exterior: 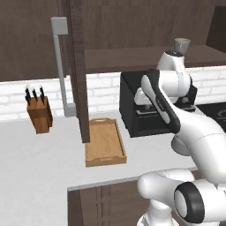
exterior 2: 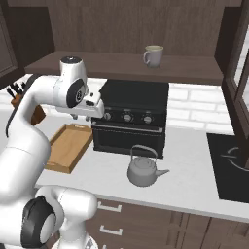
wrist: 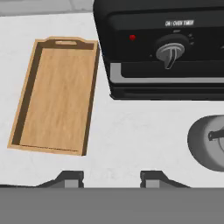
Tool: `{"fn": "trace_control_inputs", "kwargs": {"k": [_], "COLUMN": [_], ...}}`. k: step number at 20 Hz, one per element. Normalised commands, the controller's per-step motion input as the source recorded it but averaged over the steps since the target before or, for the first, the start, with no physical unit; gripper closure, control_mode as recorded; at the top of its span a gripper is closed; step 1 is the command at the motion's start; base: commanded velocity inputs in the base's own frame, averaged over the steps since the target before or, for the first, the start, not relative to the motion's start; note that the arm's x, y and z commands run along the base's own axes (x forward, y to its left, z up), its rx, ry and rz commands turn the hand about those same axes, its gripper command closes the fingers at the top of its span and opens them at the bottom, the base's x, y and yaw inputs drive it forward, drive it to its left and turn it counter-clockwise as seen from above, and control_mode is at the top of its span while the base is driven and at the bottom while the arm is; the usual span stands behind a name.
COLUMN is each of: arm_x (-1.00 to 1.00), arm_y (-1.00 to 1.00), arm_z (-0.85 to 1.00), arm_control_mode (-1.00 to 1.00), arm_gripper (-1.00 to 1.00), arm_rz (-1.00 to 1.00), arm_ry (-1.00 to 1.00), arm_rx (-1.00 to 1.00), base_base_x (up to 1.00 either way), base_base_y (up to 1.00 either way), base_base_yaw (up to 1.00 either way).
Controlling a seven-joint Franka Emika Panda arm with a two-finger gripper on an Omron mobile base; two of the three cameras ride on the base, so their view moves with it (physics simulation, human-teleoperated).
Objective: Pick the kettle from the counter and place it on the tray. Then pick the mug from the cabinet and place it on the tray. Then close the cabinet doors.
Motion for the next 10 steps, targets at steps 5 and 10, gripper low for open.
{"fn": "trace_control_inputs", "kwargs": {"k": [5,10], "arm_x": [-0.19,-0.36], "arm_y": [-0.25,-0.55], "arm_z": [-0.09,-0.16], "arm_control_mode": [-1.0,-1.0], "arm_gripper": [-1.0,-1.0], "arm_rz": [-0.13,-0.26], "arm_ry": [0.0,0.0], "arm_rx": [0.06,0.19], "base_base_x": [0.0,0.0], "base_base_y": [0.0,0.0], "base_base_yaw": [0.0,0.0]}}
